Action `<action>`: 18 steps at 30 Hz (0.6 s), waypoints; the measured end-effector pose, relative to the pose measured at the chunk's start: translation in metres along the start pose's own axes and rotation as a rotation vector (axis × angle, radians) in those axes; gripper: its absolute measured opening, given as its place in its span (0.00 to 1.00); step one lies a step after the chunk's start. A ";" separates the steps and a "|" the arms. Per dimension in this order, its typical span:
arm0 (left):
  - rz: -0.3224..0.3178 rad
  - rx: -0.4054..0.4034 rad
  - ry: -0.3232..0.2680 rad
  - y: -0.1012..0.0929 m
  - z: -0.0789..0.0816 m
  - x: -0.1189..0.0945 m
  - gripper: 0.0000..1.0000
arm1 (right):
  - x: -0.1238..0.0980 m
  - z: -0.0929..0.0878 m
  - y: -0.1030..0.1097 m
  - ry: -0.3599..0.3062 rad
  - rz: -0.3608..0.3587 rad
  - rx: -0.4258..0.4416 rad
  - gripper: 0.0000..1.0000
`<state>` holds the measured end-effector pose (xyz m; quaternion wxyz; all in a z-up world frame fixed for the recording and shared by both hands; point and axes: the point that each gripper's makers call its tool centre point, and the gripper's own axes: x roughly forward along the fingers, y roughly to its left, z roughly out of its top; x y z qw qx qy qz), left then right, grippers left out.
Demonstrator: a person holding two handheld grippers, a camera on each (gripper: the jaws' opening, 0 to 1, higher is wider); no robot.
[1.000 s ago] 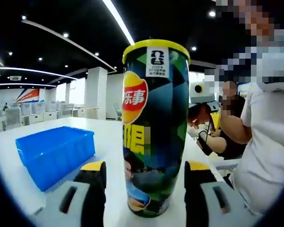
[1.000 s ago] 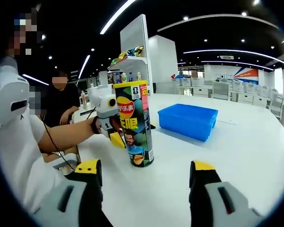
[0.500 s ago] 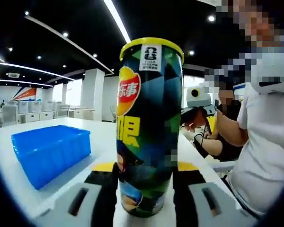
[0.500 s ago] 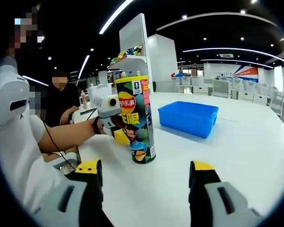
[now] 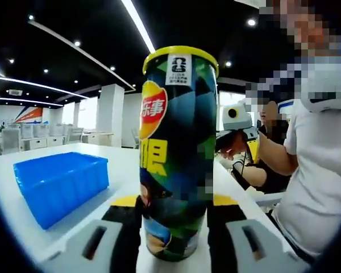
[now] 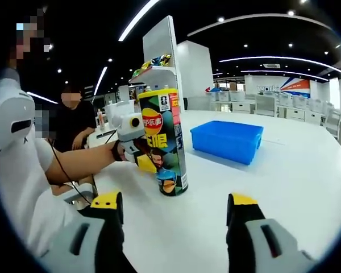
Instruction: Open the lid of the chip container on the table, take out the chips, place them into the box in front of the container, and close the lid
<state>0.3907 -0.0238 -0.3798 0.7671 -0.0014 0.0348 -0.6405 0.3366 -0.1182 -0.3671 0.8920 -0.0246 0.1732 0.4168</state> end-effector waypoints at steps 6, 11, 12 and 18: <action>-0.002 0.003 -0.011 -0.002 0.000 -0.001 0.46 | 0.002 0.003 0.012 -0.006 0.040 -0.034 0.70; 0.004 0.005 -0.027 -0.002 0.000 -0.001 0.46 | 0.001 0.026 0.007 -0.117 0.014 -0.012 0.57; 0.005 0.005 -0.029 -0.002 0.000 -0.001 0.45 | 0.001 0.029 0.005 -0.121 0.006 0.004 0.55; 0.005 0.002 -0.040 -0.002 0.001 0.000 0.46 | 0.010 0.048 0.007 -0.158 -0.042 -0.059 0.63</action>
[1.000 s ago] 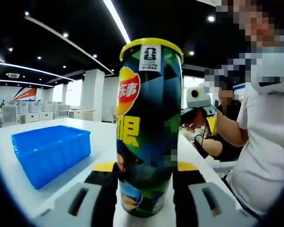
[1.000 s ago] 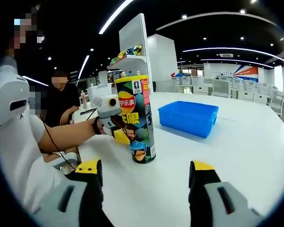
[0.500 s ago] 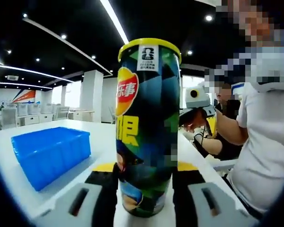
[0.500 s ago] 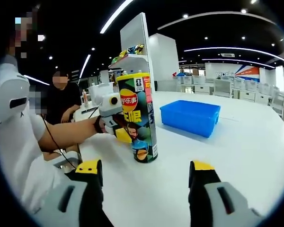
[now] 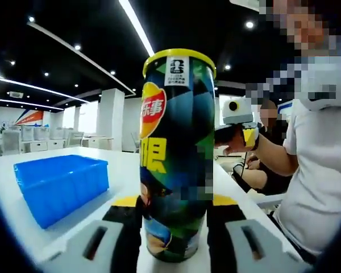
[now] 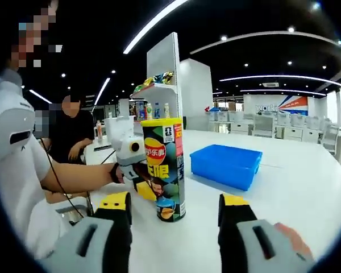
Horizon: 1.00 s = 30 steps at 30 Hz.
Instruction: Open the lid of the chip container on the table, take out the chips, place them into the box in front of the container, and close the lid
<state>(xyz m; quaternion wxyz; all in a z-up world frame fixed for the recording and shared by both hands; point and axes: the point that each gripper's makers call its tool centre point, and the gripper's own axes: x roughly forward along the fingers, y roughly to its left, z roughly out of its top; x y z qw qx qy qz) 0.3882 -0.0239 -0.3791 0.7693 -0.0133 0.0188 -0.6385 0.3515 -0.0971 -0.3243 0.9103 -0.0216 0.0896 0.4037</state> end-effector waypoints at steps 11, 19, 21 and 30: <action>0.005 0.000 0.004 -0.001 0.000 0.001 0.46 | 0.033 0.047 0.014 -0.125 -0.021 -0.003 0.64; 0.003 0.000 0.003 -0.001 0.000 0.001 0.46 | 0.048 0.079 0.017 -0.217 -0.089 0.005 0.71; 0.003 -0.001 0.002 -0.001 0.000 0.001 0.46 | 0.051 0.084 0.016 -0.228 -0.124 -0.013 0.70; 0.001 -0.003 0.000 -0.001 0.000 0.001 0.46 | 0.073 0.088 0.018 -0.218 -0.171 -0.026 0.69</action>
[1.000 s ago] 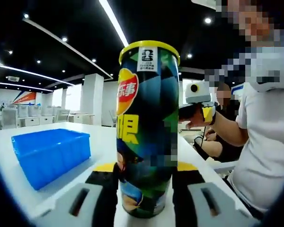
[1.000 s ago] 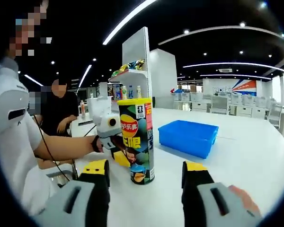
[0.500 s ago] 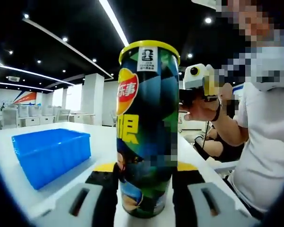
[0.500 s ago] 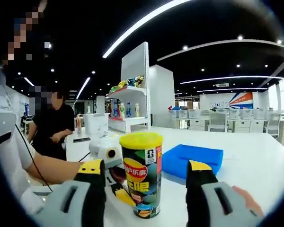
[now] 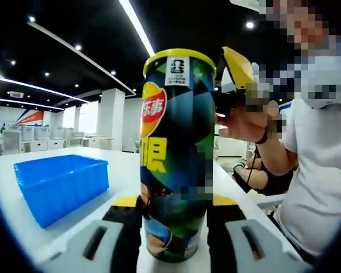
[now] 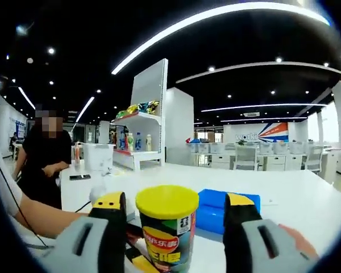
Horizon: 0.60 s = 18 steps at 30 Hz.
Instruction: Open the lid of the chip container on the table, take out the chips, place them into the box in front of the container, and close the lid
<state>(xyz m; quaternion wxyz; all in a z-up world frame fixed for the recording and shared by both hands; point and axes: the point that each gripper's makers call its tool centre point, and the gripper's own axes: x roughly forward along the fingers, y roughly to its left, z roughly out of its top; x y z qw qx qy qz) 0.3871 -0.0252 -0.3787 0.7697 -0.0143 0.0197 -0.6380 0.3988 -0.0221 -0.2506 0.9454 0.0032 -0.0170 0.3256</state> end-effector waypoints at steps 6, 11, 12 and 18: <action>0.000 -0.004 0.007 0.000 0.000 0.000 0.46 | 0.005 -0.003 0.002 -0.002 -0.019 0.057 0.64; -0.002 -0.009 -0.003 0.000 0.000 0.000 0.46 | 0.008 -0.003 0.002 0.008 -0.056 0.048 0.64; -0.002 -0.010 -0.005 0.000 0.000 0.000 0.46 | 0.008 -0.006 0.000 0.028 -0.080 0.037 0.64; -0.001 -0.009 -0.007 0.001 0.000 0.000 0.46 | 0.011 -0.007 0.004 0.039 -0.125 -0.030 0.58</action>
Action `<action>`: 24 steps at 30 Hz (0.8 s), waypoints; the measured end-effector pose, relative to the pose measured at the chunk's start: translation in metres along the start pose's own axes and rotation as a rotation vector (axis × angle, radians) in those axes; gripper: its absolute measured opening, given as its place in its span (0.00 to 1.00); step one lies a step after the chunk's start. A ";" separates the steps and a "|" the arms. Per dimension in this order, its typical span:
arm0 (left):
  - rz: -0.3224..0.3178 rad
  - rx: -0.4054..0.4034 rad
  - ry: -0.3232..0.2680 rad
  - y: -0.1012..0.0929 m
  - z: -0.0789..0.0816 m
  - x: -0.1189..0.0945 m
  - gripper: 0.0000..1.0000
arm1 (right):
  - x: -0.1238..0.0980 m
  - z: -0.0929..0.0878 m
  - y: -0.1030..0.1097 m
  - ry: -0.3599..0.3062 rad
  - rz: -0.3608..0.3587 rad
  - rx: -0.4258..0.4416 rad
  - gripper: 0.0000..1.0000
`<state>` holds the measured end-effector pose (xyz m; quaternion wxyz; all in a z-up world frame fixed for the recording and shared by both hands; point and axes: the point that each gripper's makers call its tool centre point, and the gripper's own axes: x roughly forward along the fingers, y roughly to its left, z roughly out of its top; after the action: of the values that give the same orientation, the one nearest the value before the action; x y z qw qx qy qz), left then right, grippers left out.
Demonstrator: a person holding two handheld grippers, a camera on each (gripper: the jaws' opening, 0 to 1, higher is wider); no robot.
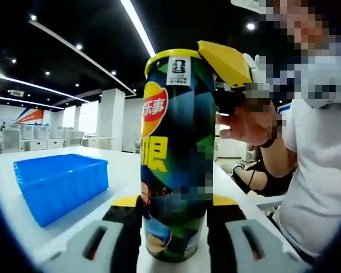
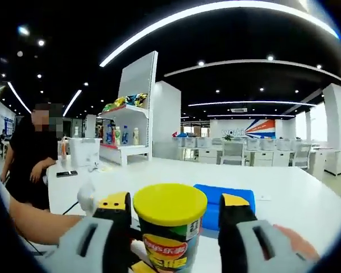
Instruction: Open the lid of the chip container on the table, take out the chips, place them into the box in front of the container, and close the lid
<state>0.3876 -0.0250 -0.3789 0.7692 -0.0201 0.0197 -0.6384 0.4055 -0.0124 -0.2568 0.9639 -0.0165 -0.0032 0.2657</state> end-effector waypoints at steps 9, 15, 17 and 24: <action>0.000 0.008 0.001 0.000 0.000 0.000 0.46 | -0.002 0.002 0.002 -0.027 -0.056 -0.066 0.49; 0.000 0.010 -0.001 0.001 0.000 0.000 0.46 | -0.002 0.004 0.001 -0.033 -0.058 -0.082 0.48; 0.000 0.011 -0.001 0.001 0.000 0.000 0.46 | -0.002 0.004 0.001 -0.036 -0.056 -0.087 0.47; 0.009 0.041 0.005 0.000 0.000 0.000 0.45 | -0.003 0.004 0.001 -0.049 -0.055 -0.080 0.45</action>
<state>0.3878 -0.0247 -0.3793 0.7723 -0.0024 0.0087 -0.6352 0.4029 -0.0132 -0.2527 0.9691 -0.0484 -0.0379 0.2389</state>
